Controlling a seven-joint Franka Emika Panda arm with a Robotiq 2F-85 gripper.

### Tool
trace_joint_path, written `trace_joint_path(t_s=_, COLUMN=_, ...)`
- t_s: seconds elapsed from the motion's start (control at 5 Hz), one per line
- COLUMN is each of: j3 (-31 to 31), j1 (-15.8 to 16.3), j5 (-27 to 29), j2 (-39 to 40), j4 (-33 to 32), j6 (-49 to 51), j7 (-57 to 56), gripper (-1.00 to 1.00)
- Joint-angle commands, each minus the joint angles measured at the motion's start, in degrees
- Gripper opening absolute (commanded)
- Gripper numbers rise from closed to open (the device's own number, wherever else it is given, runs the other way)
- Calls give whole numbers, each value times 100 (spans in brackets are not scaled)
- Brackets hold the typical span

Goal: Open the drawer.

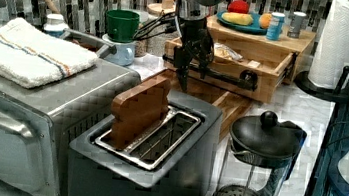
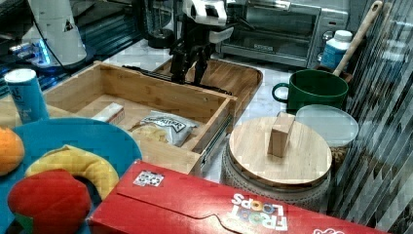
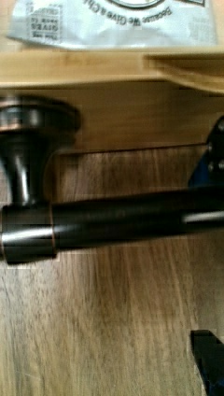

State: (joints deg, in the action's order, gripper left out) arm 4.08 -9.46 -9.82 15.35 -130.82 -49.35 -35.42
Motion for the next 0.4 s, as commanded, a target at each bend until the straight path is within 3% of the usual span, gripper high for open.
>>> trace_joint_path(t_s=0.2, j3=446, j1=415, j5=483, j2=-314, j4=59, j6=-9, j7=527, gripper=100)
trace_joint_path(t_s=0.4, j3=438, j1=423, j5=486, j2=-314, j4=59, j6=-7, j7=524, gripper=100)
